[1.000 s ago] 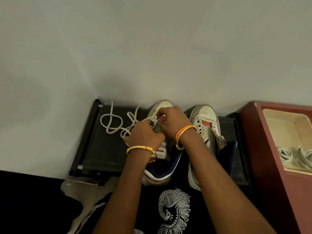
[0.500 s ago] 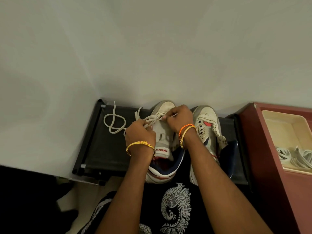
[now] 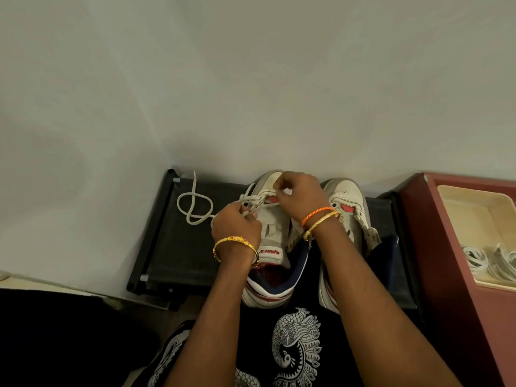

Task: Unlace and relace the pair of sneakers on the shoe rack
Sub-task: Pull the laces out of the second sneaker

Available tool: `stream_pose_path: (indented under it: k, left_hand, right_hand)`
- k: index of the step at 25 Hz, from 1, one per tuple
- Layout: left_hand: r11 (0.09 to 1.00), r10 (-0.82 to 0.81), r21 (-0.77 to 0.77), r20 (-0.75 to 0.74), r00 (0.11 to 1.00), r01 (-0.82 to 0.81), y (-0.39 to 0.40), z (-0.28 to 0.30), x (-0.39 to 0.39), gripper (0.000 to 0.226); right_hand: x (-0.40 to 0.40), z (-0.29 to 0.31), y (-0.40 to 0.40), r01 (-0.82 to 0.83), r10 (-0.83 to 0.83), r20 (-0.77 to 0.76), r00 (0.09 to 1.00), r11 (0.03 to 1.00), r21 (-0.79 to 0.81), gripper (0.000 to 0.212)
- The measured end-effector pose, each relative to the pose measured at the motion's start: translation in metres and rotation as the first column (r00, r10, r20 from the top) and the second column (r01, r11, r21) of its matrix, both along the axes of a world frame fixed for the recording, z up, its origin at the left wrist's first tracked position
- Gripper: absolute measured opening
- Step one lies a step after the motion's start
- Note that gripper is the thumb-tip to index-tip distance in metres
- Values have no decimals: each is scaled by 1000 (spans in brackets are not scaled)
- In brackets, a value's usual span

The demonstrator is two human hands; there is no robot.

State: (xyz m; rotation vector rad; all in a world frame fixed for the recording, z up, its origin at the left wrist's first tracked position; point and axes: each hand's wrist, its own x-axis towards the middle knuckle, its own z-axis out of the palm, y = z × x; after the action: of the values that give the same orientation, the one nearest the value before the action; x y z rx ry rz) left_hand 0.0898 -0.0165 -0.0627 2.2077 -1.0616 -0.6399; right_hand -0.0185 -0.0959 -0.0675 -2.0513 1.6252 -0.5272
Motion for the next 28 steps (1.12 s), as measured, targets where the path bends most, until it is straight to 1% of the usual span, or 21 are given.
stream_pose_path:
  k: [2, 3, 5, 7, 9, 11, 13, 14, 16, 17, 18, 19, 20, 21, 22, 23, 24, 25, 26, 27, 28]
  left_hand:
    - [1000, 3, -14, -20, 1000, -3, 0, 0, 0, 12]
    - [1000, 3, -20, -29, 1000, -4, 0, 0, 1, 11]
    - [1000, 10, -27, -52, 999, -11, 1, 0, 1, 12]
    - [998, 49, -25, -62, 997, -51, 1, 1, 0, 13]
    - [994, 104, -21, -45, 994, -105, 0, 1, -4, 14]
    - [991, 132, -8, -35, 991, -132, -2, 1, -7, 15]
    - [991, 131, 10, -46, 990, -130, -5, -2, -6, 15]
    - [991, 131, 22, -50, 990, -131, -6, -3, -5, 16]
    - [989, 145, 40, -53, 988, -143, -7, -5, -2, 18]
    - [988, 153, 47, -52, 987, -150, -7, -4, -1, 18]
    - [987, 155, 53, -52, 987, -152, -7, -4, 0, 19]
    - [988, 146, 57, -51, 988, -143, -7, -3, 1, 19]
    - [990, 129, 56, -50, 990, -126, -6, -3, 1, 18]
    - [993, 112, 51, -52, 992, -110, -5, -2, 1, 18]
    - [994, 102, 45, -57, 993, -100, -4, -1, 1, 17]
    - [995, 98, 42, -64, 993, -96, -4, 0, 1, 17]
    - [995, 98, 39, -71, 993, -95, -3, 1, 1, 16]
    - [995, 98, 34, -75, 992, -96, -2, 2, 1, 15]
    - [995, 97, 28, -77, 992, -95, -2, 2, 0, 13]
    - [995, 95, 25, -79, 992, -93, -2, 2, 0, 12]
    - [996, 91, 25, -80, 993, -89, -1, 2, 0, 11]
  right_hand:
    - [14, 0, 7, -99, 129, -246, 961, 987, 128, 24]
    - [18, -5, 10, -91, 130, -305, 943, 986, 139, 30]
    - [21, -9, 13, -51, 79, -300, 951, 994, 99, 30]
    - [19, -14, 10, -20, 35, -183, 982, 997, 81, 20]
    - [13, -19, 5, 70, -72, 18, 997, 990, 119, 12]
    - [3, -17, 4, 227, -242, 192, 951, 969, 99, 10]
    - [-10, -9, 6, 421, -418, 287, 862, 905, 52, 10]
    - [-18, -4, 7, 530, -511, 335, 791, 847, 40, 10]
    - [-32, 2, 3, 739, -679, 471, 563, 668, 80, 8]
    - [-40, 5, 1, 800, -731, 538, 419, 578, 163, 9]
    - [-51, 6, -5, 803, -758, 597, 262, 514, 300, 14]
    - [-59, 7, -10, 725, -758, 646, 91, 495, 479, 20]
    - [-64, 10, -13, 562, -734, 668, -122, 504, 656, 23]
    - [-64, 15, -12, 393, -697, 643, -318, 520, 758, 23]
    - [-58, 20, -10, 287, -682, 626, -378, 557, 779, 22]
    - [-48, 25, -8, 250, -693, 656, -299, 607, 755, 20]
    - [-35, 29, -5, 271, -700, 711, -65, 673, 688, 16]
    - [-22, 28, -3, 325, -635, 711, 302, 770, 549, 12]
    - [-11, 24, 1, 300, -471, 596, 650, 880, 368, 9]
    - [0, 18, 5, 174, -264, 398, 879, 953, 250, 9]
    - [9, 13, 8, 33, -78, 187, 979, 972, 233, 12]
